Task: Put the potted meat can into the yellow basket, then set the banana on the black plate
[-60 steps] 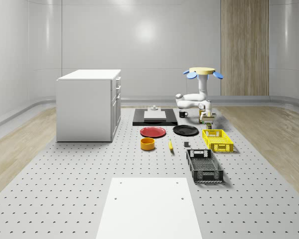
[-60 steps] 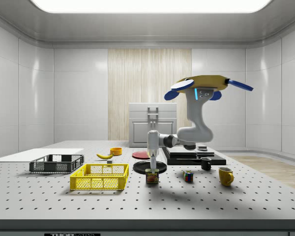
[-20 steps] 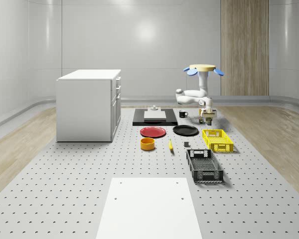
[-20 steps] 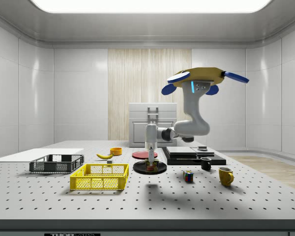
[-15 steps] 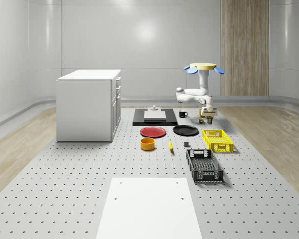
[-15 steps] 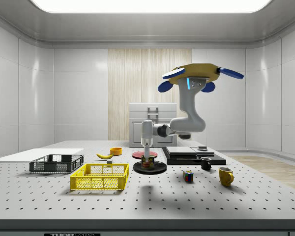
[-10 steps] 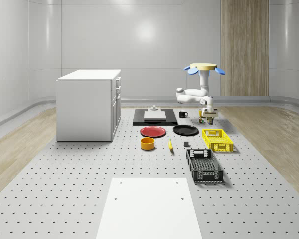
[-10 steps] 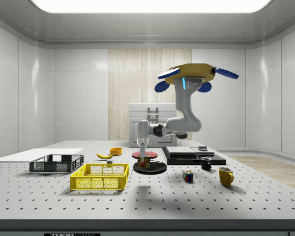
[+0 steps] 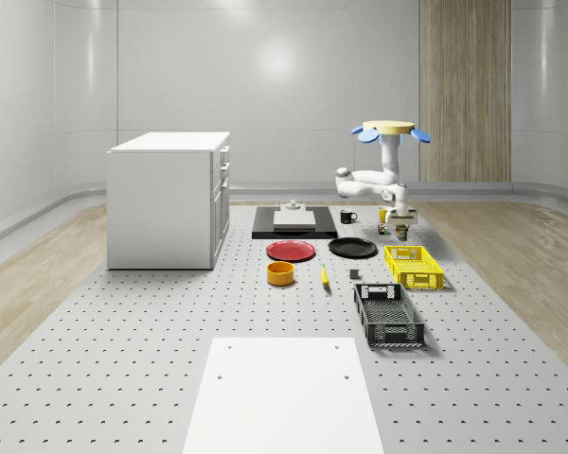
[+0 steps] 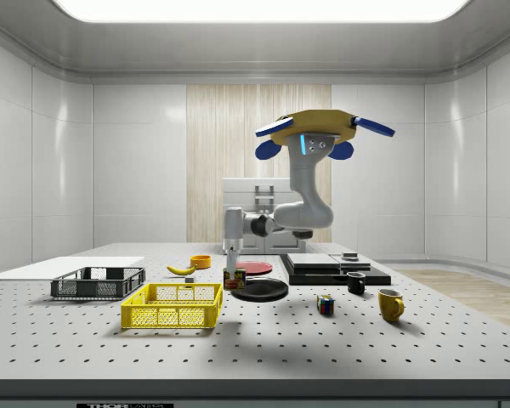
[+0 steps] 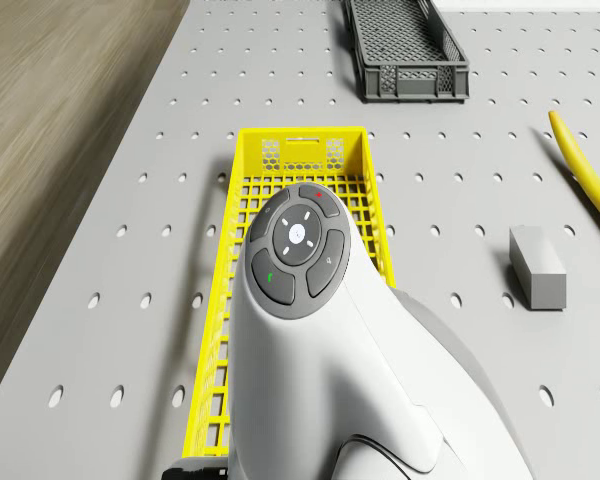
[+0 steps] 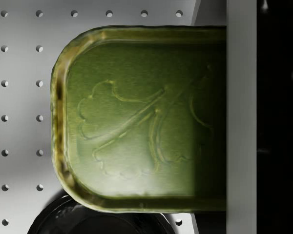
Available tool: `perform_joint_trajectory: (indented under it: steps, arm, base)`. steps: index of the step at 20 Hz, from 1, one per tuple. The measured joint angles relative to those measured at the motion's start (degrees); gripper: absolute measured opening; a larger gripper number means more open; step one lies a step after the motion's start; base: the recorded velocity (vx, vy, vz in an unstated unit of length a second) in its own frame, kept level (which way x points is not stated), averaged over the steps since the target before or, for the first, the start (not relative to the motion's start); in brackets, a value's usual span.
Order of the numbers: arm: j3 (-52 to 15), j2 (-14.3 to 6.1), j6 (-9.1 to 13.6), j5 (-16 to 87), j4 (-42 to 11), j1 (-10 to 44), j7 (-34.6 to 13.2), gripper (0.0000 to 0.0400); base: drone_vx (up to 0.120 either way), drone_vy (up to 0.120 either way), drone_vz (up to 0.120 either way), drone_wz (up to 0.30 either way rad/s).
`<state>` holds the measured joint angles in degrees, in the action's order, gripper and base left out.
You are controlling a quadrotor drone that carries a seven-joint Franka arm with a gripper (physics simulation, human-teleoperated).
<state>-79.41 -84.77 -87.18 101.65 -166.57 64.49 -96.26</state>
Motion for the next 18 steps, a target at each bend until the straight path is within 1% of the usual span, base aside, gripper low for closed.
perform_joint_trajectory:
  steps: [18]
  arm:
    - [-0.25,-1.33,-1.25,-0.54,0.05,0.26,-0.22,0.0282]
  base:
    - [0.12,0.0,0.0,0.0]
